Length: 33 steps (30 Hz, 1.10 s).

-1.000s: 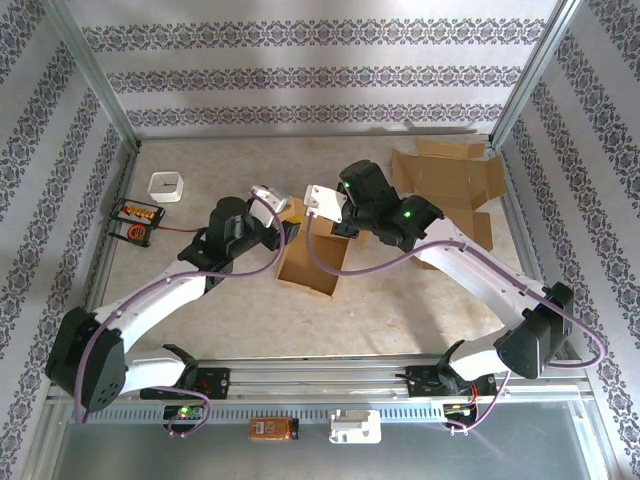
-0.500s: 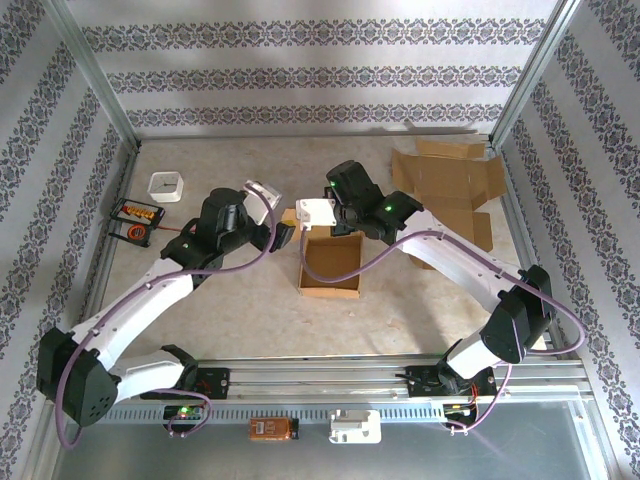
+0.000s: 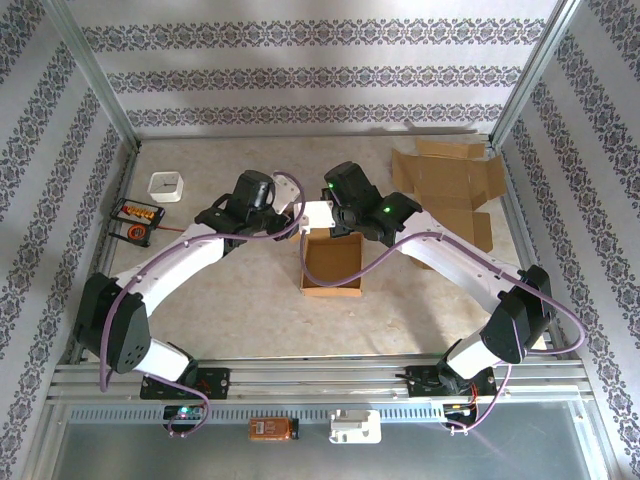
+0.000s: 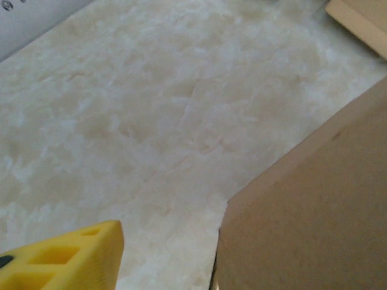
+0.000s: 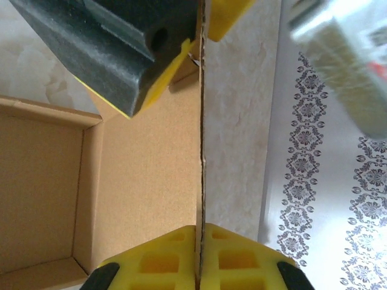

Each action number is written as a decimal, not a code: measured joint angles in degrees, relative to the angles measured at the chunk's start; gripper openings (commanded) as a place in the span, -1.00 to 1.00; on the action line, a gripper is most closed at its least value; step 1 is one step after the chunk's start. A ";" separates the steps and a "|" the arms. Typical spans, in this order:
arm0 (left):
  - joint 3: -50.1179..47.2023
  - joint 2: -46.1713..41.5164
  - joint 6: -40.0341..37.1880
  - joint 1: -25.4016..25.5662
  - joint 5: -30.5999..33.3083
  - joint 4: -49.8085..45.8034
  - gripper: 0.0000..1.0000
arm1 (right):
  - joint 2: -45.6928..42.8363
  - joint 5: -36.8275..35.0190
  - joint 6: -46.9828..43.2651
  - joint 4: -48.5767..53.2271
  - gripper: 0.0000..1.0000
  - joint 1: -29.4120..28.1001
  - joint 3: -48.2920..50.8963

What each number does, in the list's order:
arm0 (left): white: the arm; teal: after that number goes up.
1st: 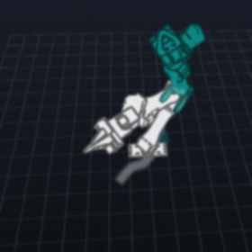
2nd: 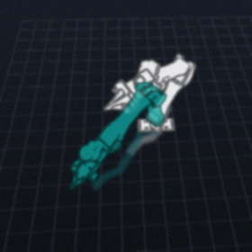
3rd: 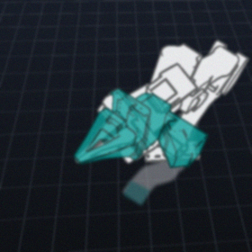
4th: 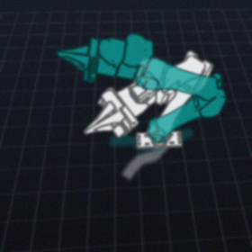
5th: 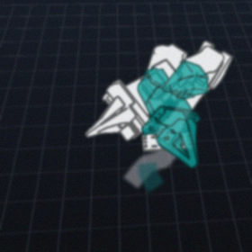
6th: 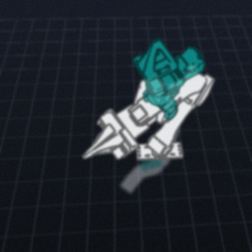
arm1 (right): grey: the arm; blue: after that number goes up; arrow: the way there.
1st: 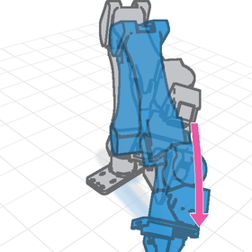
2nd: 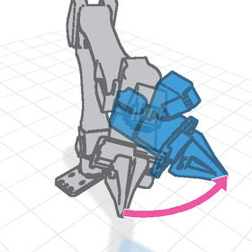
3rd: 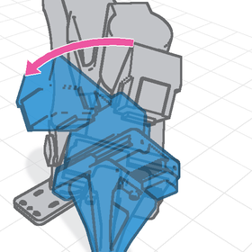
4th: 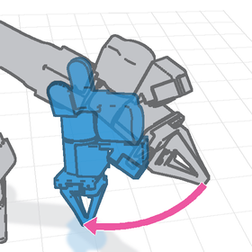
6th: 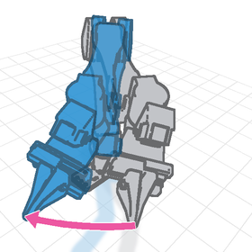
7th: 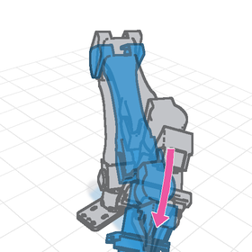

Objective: Fold the paper box

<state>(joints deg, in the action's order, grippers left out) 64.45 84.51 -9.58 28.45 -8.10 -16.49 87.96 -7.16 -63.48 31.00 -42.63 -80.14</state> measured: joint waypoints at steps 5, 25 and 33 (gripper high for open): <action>1.55 0.31 1.77 0.00 0.04 -3.63 0.01 | 0.00 -0.57 -0.22 -0.02 -0.99 0.00 0.00; 1.60 1.68 4.04 0.00 -0.02 -3.72 -0.89 | -0.15 -4.70 15.10 -1.62 0.43 -0.94 2.01; 1.60 1.68 4.02 0.00 1.64 -3.45 -0.91 | 1.29 -16.04 31.06 1.09 0.46 -0.96 2.91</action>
<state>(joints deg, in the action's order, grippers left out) 66.04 86.19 -5.56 28.45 -6.46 -19.94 89.25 -23.20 -32.42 32.10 -43.59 -77.23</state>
